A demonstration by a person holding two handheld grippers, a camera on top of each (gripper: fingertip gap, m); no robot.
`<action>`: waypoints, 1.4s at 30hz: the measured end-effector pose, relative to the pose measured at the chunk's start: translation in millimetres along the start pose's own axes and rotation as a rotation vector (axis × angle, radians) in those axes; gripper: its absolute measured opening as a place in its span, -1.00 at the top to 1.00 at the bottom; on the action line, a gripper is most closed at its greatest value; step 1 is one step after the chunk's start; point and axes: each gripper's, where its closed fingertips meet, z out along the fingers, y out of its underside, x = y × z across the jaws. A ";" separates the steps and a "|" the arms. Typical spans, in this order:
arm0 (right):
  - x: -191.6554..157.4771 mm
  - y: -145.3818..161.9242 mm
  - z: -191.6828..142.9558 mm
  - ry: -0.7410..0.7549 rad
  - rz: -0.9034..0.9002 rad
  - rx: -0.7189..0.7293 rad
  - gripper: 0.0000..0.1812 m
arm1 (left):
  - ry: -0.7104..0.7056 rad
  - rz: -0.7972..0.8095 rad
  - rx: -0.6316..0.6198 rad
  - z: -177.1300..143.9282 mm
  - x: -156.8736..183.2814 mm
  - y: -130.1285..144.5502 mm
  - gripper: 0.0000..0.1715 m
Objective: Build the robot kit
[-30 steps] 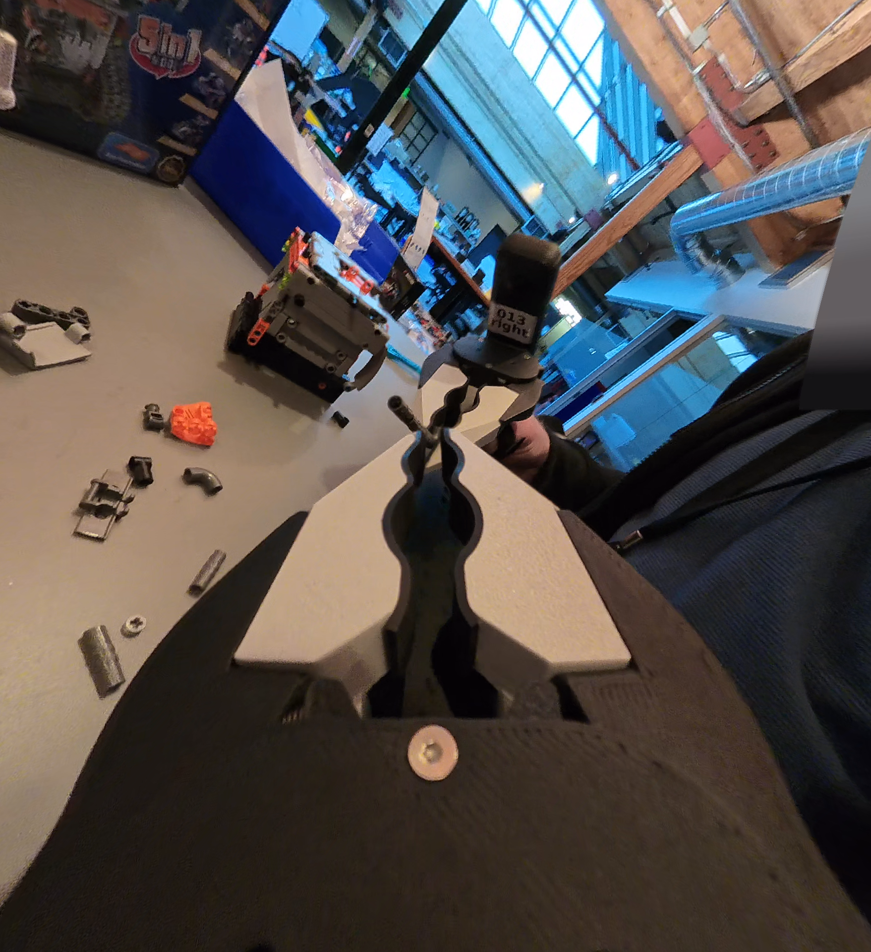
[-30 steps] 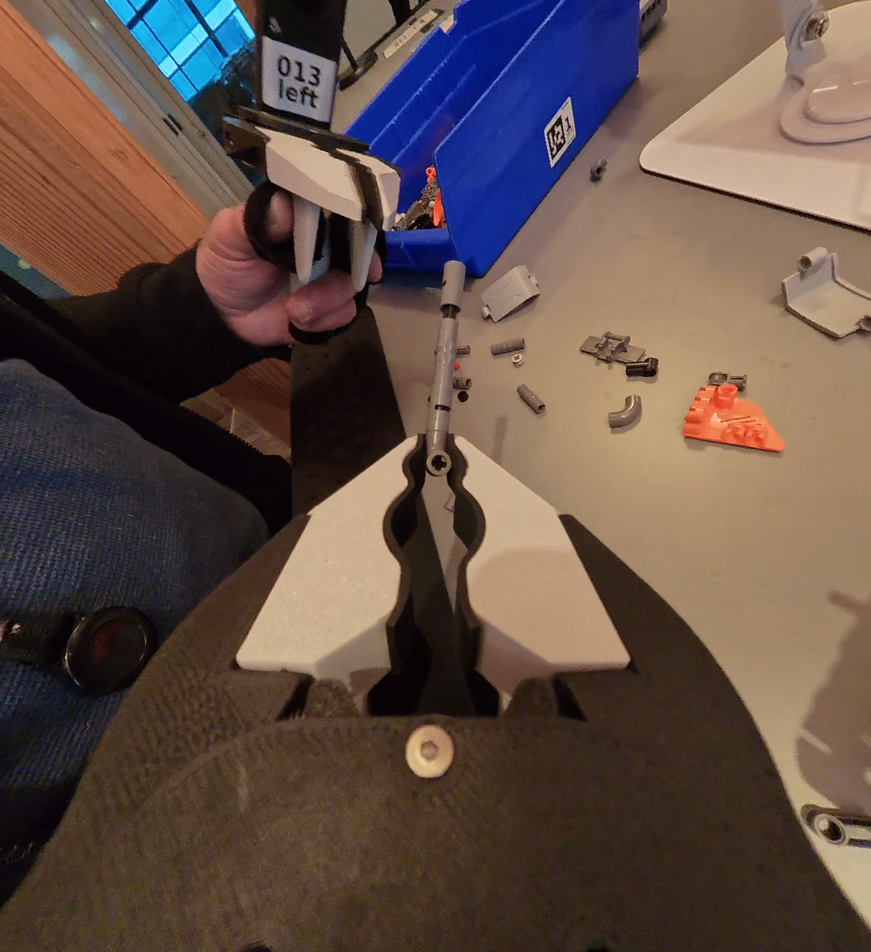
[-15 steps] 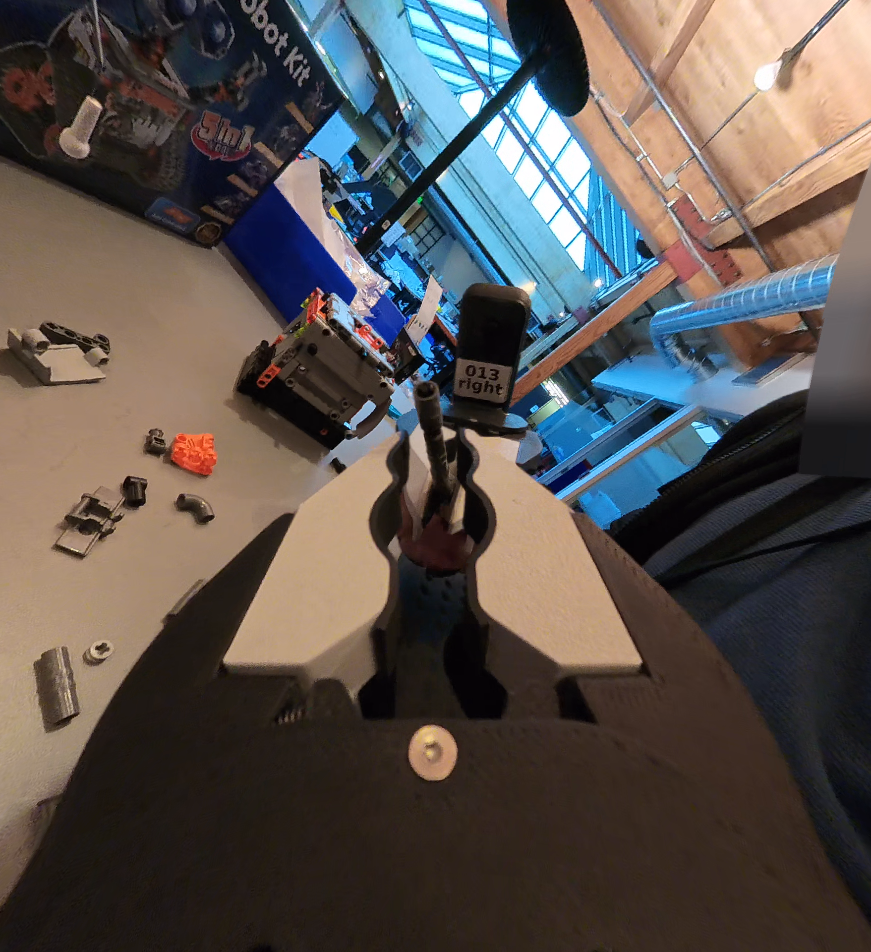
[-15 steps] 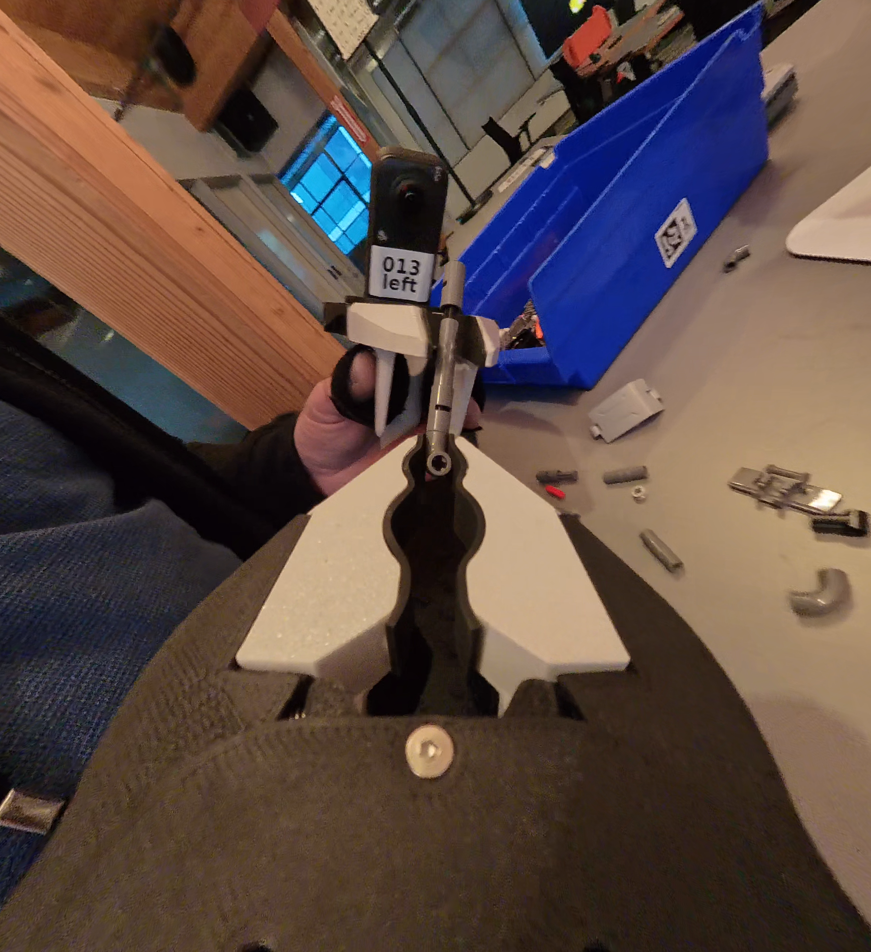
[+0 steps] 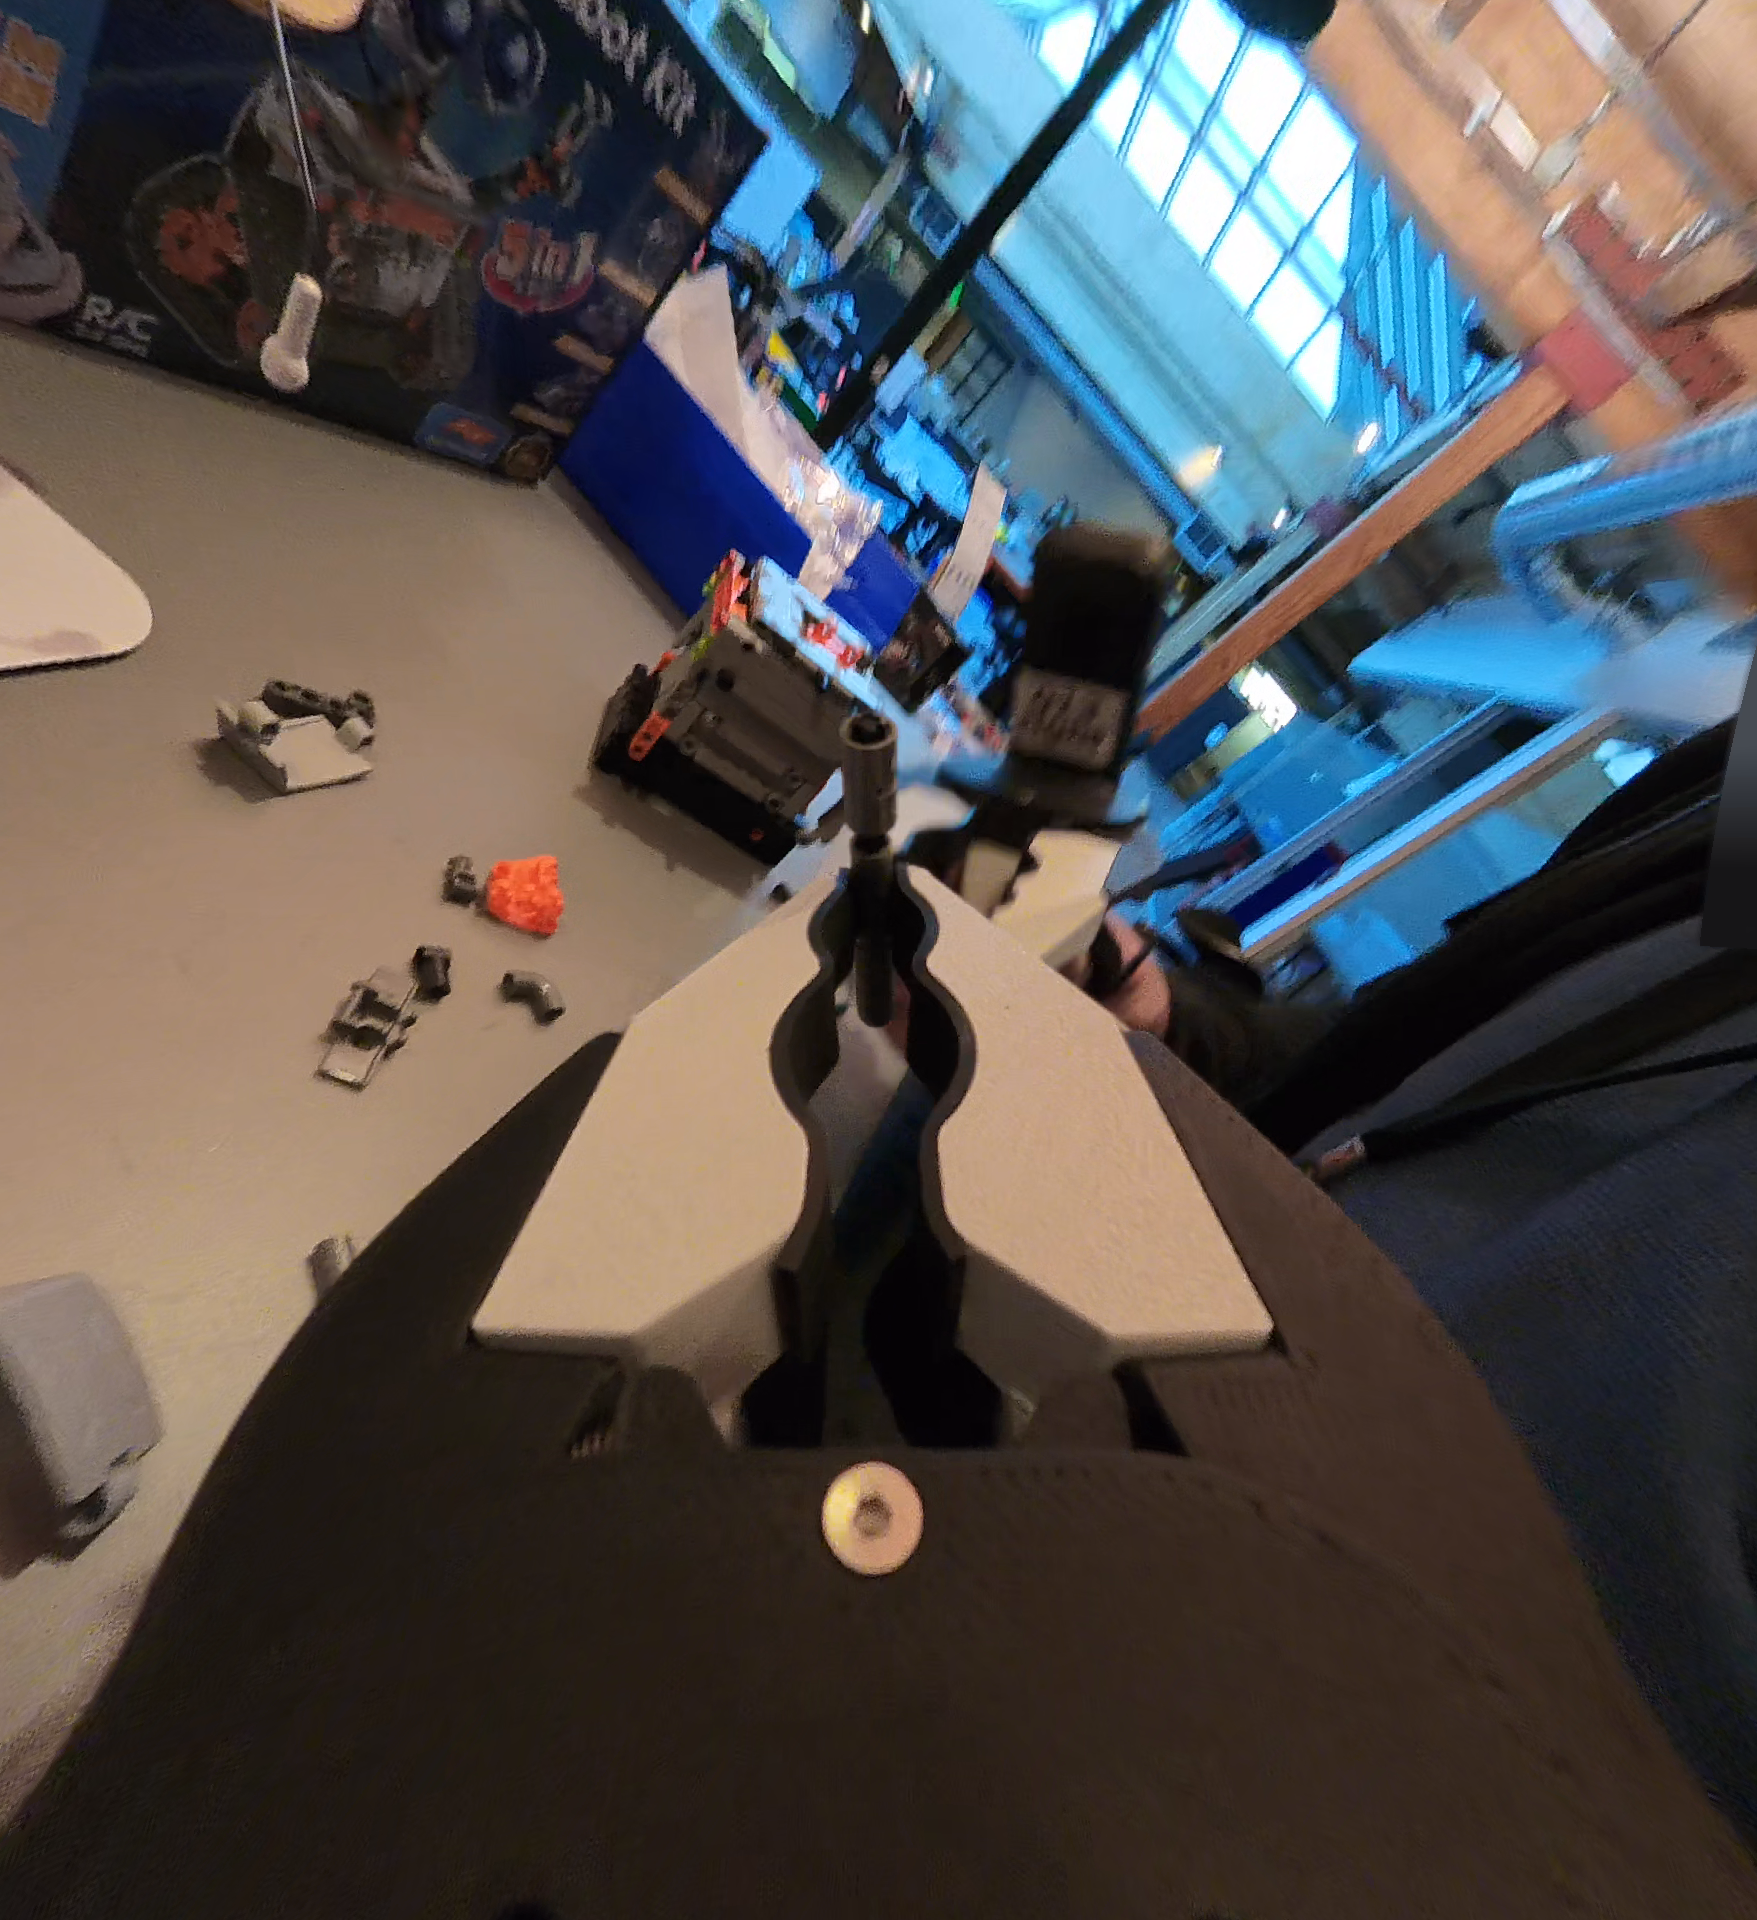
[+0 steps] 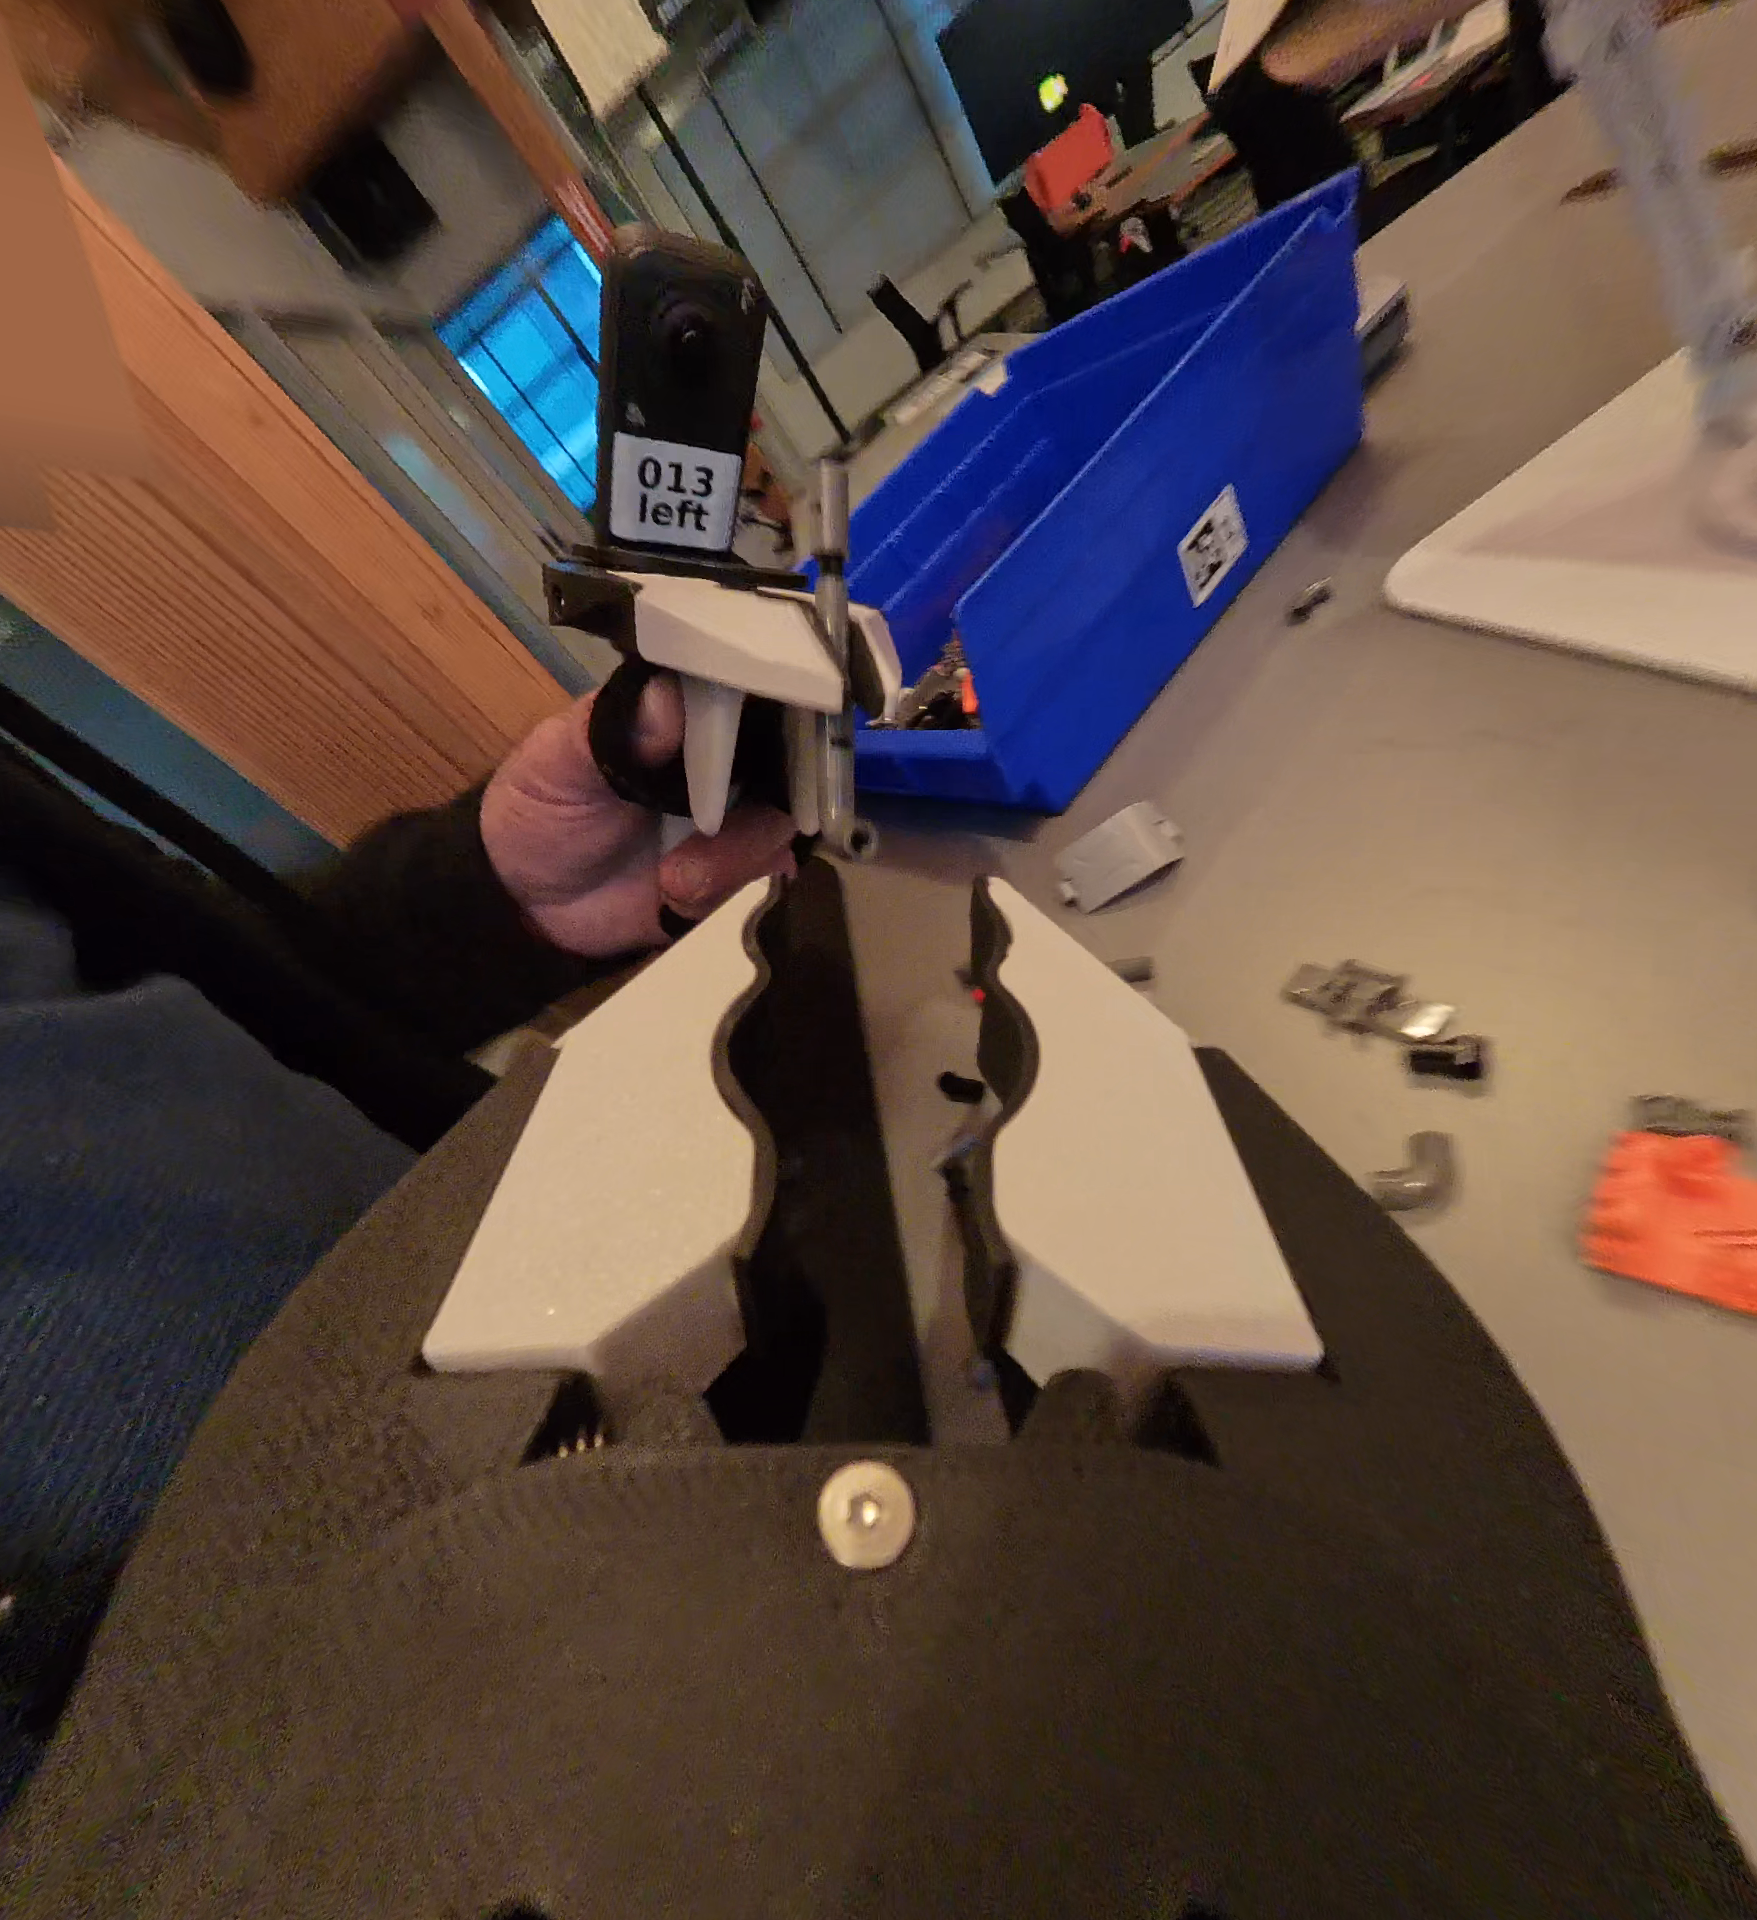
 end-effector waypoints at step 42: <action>170.0 -6.9 233.4 0.264 -0.533 -0.538 0.63 | -0.244 0.140 -0.142 -92.6 -18.4 22.7 0.96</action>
